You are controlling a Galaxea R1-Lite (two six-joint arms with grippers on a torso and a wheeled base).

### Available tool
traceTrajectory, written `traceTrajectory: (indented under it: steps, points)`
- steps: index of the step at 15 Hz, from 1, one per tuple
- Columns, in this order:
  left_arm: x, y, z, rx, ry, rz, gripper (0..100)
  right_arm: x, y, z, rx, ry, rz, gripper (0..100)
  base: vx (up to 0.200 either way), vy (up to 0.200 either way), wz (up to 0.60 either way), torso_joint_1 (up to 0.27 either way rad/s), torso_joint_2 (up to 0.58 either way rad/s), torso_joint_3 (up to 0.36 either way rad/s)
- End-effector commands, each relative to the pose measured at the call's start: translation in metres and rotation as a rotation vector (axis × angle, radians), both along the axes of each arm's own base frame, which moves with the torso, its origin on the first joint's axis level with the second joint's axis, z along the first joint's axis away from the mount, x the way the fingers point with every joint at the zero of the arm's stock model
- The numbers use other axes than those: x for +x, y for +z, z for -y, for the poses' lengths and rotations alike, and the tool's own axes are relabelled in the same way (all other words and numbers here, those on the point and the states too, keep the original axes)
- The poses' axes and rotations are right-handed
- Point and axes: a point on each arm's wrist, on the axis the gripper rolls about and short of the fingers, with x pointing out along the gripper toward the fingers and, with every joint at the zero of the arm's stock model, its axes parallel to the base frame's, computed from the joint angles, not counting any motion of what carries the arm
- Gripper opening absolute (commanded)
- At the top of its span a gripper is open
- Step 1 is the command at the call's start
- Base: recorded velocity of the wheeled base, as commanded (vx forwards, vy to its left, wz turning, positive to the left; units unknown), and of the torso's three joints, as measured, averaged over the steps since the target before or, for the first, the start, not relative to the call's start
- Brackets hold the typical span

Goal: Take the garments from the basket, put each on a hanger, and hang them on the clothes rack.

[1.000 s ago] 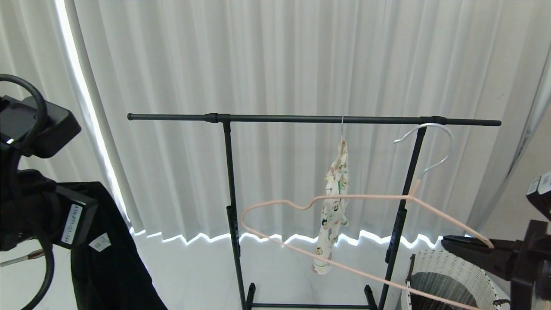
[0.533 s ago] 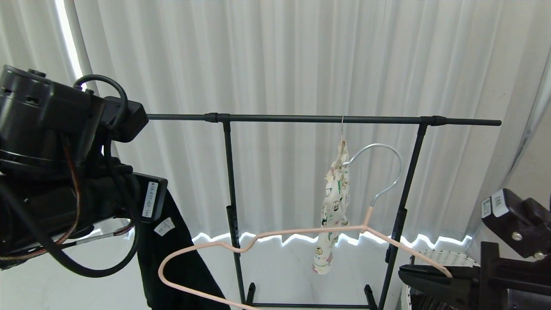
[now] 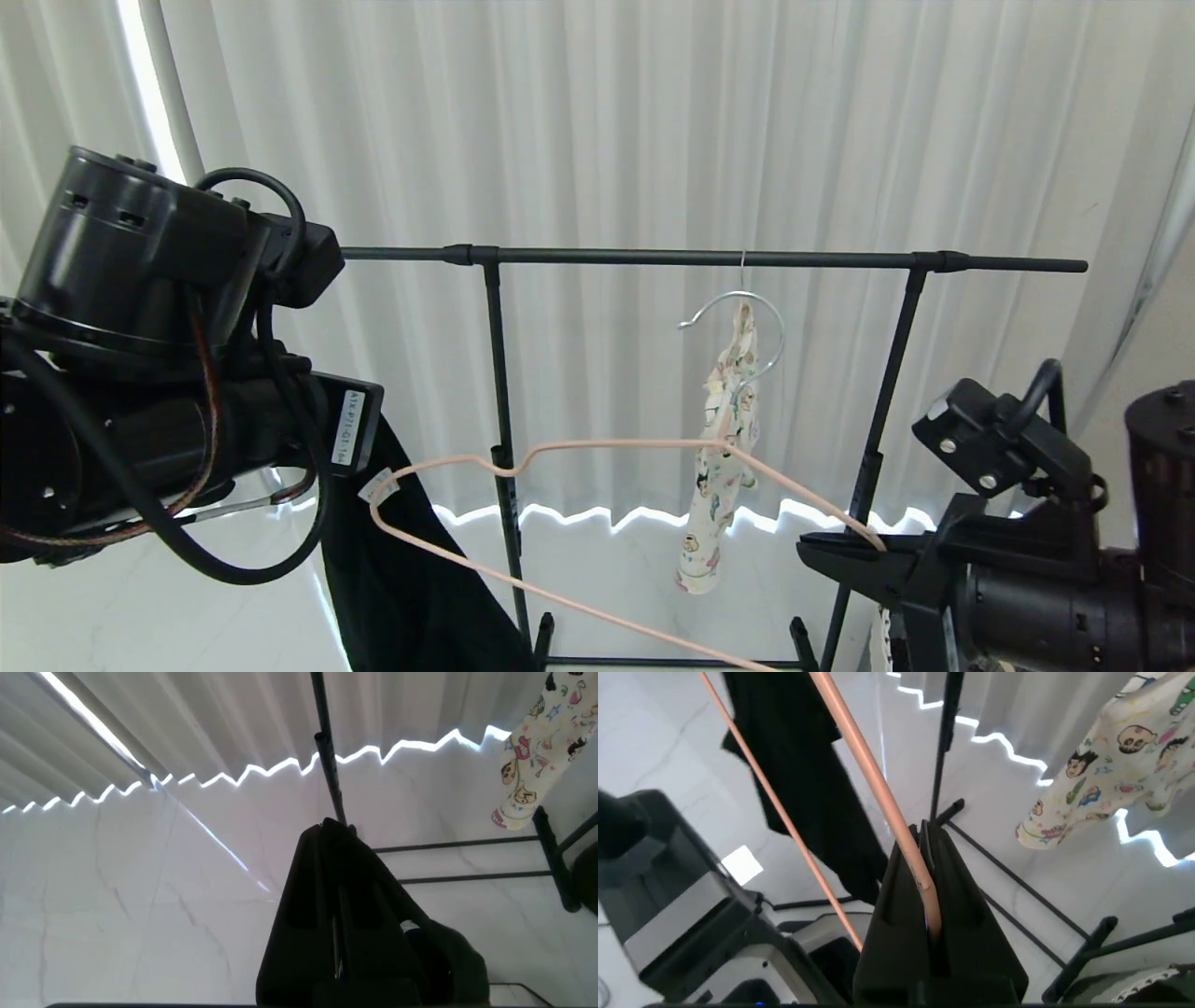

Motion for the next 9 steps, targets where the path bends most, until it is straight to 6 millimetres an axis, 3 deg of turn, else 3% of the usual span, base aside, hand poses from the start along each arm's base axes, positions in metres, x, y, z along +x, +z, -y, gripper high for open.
traceTrajectory:
  steps: [1, 9]
  points:
    - [0.000, 0.000, 0.000, -0.004, 0.004, 0.003, 0, 0.012, -0.005, -0.016, -0.020, -0.025, -0.027, 0, 0.000, 0.000, 0.00, 0.000, 0.00, 0.000]
    - [0.003, -0.003, 0.004, 0.042, 0.083, 0.025, 0, 0.014, 0.006, -0.029, 0.024, 0.003, 0.000, 0, 0.000, 0.000, 0.00, 0.000, 0.00, 0.000]
